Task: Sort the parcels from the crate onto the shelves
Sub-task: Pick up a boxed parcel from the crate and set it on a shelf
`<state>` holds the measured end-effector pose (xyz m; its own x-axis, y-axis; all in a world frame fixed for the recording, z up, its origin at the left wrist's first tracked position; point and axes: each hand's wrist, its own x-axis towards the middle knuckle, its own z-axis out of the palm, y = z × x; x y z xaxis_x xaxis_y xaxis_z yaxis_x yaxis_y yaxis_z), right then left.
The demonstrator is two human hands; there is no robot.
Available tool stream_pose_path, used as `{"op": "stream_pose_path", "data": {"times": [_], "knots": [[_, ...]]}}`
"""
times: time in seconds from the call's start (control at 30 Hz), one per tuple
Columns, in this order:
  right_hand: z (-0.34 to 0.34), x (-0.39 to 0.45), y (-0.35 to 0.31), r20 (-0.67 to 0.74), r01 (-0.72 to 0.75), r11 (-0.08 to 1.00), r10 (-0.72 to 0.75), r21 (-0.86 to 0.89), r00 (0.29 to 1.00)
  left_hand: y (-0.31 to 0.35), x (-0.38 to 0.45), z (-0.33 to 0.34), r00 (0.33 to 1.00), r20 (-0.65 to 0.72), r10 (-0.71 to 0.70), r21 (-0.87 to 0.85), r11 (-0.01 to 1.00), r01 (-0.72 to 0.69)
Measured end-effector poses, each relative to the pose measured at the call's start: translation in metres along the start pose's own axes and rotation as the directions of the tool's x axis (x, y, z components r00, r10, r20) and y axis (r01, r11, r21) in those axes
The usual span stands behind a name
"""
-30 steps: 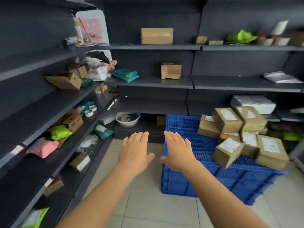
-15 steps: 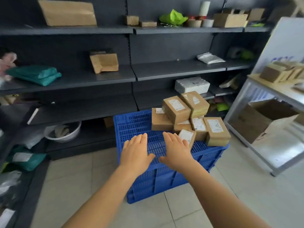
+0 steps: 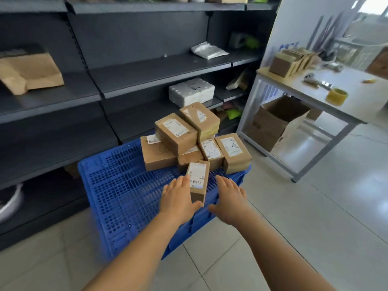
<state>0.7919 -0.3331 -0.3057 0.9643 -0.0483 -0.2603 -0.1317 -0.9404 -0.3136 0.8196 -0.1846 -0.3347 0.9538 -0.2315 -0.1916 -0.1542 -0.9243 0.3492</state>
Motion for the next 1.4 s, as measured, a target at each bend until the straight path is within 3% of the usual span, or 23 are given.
{"op": "stream_pose_path", "data": {"times": [0.17,0.37,0.6,0.87,1.13,1.4], "knots": [[0.000,0.031,0.030,0.034,-0.040,0.998,0.039,0.042,0.999,0.014,0.039,0.017,0.998,0.052,-0.023,-0.017,1.000,0.024],[0.009,0.093,0.062,0.118,-0.028,0.998,0.021,0.061,0.993,0.022,0.086,0.048,0.982,0.117,-0.147,-0.030,0.988,0.152],[0.024,0.184,0.093,0.219,0.050,0.995,-0.069,0.091,0.973,0.023,0.145,0.086,0.919,0.202,-0.339,-0.035,0.935,0.353],[0.052,0.280,0.113,0.220,0.082,0.995,-0.092,0.056,0.971,0.017,0.191,0.128,0.838,0.263,-0.478,-0.008,0.867,0.498],[0.081,0.332,0.108,0.211,0.041,0.999,-0.039,-0.005,0.977,0.007,0.195,0.141,0.822,0.172,-0.543,-0.032,0.831,0.556],[0.097,0.348,0.103,0.140,-0.025,0.991,0.043,-0.132,0.989,-0.023,0.178,0.136,0.708,0.102,-0.699,-0.099,0.701,0.707]]}}
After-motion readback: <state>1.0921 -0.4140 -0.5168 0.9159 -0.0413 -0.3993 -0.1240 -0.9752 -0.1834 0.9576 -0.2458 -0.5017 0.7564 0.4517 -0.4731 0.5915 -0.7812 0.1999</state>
